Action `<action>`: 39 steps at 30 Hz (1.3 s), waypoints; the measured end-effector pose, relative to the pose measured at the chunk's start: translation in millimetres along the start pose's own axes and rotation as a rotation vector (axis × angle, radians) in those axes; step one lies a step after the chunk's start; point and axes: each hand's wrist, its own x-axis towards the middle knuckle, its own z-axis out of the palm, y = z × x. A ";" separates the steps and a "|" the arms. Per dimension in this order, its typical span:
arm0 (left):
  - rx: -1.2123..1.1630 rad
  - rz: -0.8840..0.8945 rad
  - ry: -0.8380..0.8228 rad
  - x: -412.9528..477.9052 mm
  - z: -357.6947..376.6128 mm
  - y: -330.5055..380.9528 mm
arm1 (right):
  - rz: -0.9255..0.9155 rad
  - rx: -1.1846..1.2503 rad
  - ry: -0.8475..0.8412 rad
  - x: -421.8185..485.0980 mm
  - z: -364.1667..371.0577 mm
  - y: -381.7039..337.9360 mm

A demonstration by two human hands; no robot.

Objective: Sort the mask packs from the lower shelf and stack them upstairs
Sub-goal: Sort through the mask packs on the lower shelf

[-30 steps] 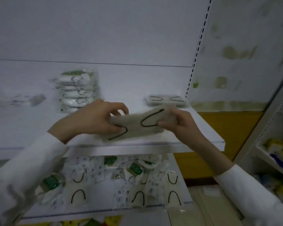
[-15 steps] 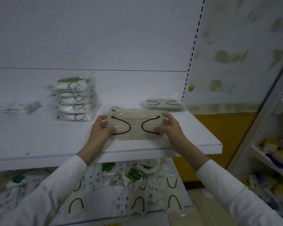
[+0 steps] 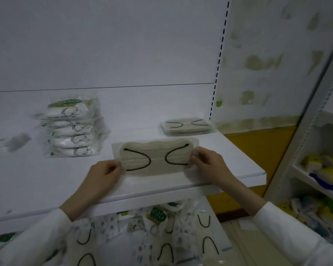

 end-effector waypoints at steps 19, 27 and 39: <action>-0.385 -0.328 0.185 227.3 112.5 82.8 | 0.415 -0.002 0.130 214.5 -78.0 106.9; -0.225 -0.236 0.081 233.2 120.5 78.6 | 0.398 -0.038 0.108 226.0 -71.3 127.8; 0.464 0.207 0.055 200.0 95.7 82.7 | -0.264 -0.712 0.044 208.5 -75.0 106.6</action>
